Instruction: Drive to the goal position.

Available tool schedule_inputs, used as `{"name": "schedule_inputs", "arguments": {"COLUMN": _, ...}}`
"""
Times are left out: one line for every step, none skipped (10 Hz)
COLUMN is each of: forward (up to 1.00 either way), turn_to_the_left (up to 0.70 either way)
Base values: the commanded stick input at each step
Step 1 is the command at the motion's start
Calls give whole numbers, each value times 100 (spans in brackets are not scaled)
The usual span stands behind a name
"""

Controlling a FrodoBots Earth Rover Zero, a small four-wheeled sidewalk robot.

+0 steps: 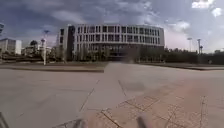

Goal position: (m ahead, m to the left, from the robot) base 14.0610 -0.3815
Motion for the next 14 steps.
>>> {"name": "schedule_inputs", "arguments": {"forward": 70, "turn_to_the_left": -15}}
{"name": "schedule_inputs", "arguments": {"forward": 70, "turn_to_the_left": -35}}
{"name": "schedule_inputs", "arguments": {"forward": 70, "turn_to_the_left": -34}}
{"name": "schedule_inputs", "arguments": {"forward": 70, "turn_to_the_left": -21}}
{"name": "schedule_inputs", "arguments": {"forward": 70, "turn_to_the_left": 0}}
{"name": "schedule_inputs", "arguments": {"forward": 70, "turn_to_the_left": 0}}
{"name": "schedule_inputs", "arguments": {"forward": 70, "turn_to_the_left": 0}}
{"name": "schedule_inputs", "arguments": {"forward": 70, "turn_to_the_left": 0}}
{"name": "schedule_inputs", "arguments": {"forward": 70, "turn_to_the_left": 0}}
{"name": "schedule_inputs", "arguments": {"forward": 70, "turn_to_the_left": 0}}
{"name": "schedule_inputs", "arguments": {"forward": 70, "turn_to_the_left": 0}}
{"name": "schedule_inputs", "arguments": {"forward": 70, "turn_to_the_left": 0}}
{"name": "schedule_inputs", "arguments": {"forward": 70, "turn_to_the_left": 0}}
{"name": "schedule_inputs", "arguments": {"forward": 70, "turn_to_the_left": 0}}
